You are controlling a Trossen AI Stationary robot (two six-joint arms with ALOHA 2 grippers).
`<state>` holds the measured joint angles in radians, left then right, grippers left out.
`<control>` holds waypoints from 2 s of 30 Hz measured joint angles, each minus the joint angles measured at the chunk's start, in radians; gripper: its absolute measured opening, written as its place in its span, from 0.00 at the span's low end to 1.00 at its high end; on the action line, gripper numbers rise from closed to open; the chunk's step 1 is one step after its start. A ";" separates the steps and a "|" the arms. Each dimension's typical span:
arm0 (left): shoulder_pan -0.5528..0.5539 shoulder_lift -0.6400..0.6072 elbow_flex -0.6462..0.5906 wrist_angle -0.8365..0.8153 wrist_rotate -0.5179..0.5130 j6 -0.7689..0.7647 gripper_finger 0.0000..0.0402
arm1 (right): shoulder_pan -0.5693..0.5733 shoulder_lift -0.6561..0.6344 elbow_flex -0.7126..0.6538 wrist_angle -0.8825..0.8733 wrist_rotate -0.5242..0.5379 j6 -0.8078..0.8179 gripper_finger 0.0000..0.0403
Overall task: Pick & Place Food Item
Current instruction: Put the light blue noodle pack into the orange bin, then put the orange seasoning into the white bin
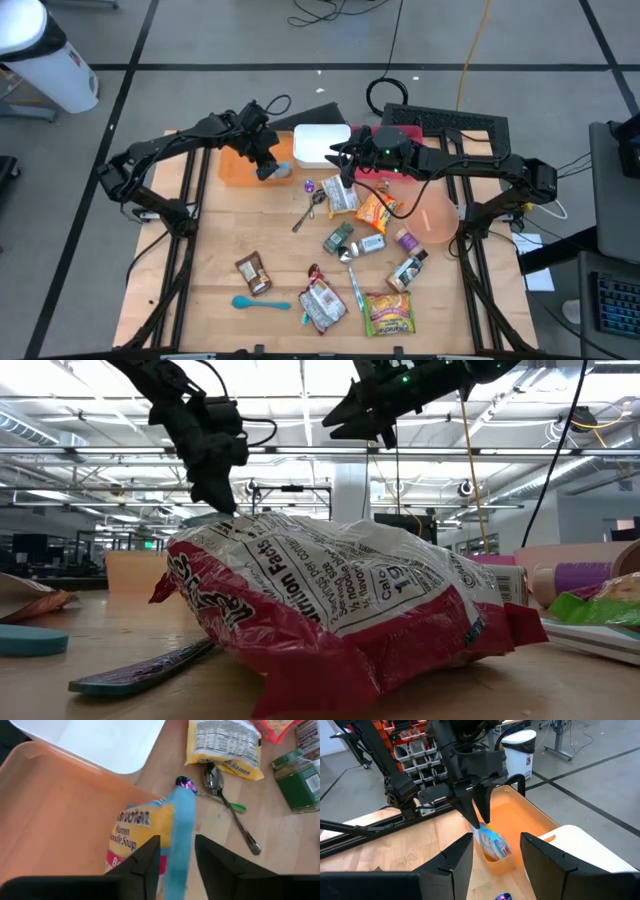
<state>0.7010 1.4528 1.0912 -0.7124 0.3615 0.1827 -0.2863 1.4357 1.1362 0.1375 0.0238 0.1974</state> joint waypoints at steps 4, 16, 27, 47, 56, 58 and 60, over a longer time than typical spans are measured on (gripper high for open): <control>0.000 -0.002 0.000 0.001 -0.002 -0.014 0.40 | 0.000 0.000 0.000 0.000 0.000 0.000 0.39; 0.024 -0.159 0.124 0.007 0.000 -0.087 0.45 | 0.000 0.000 0.000 0.001 0.000 -0.004 0.39; 0.023 -0.363 0.280 -0.013 0.006 -0.144 0.45 | 0.000 0.000 0.000 0.000 -0.001 -0.002 0.39; -0.218 -0.678 -0.040 -0.271 0.004 -0.524 0.45 | 0.000 0.024 -0.009 0.014 -0.002 0.011 0.39; -0.423 -0.675 -0.248 -0.268 0.005 -0.674 0.45 | 0.024 0.023 -0.124 0.163 -0.057 0.154 0.39; -0.469 -0.674 -0.289 -0.272 0.008 -0.724 0.45 | 0.041 0.023 -0.150 0.207 -0.062 0.179 0.39; -0.517 -0.675 -0.325 -0.268 0.025 -0.782 0.45 | 0.060 0.023 -0.179 0.243 -0.061 0.201 0.39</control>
<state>0.1835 0.7777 0.7661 -0.9804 0.3870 -0.5993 -0.2268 1.4590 0.9570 0.3809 -0.0371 0.3984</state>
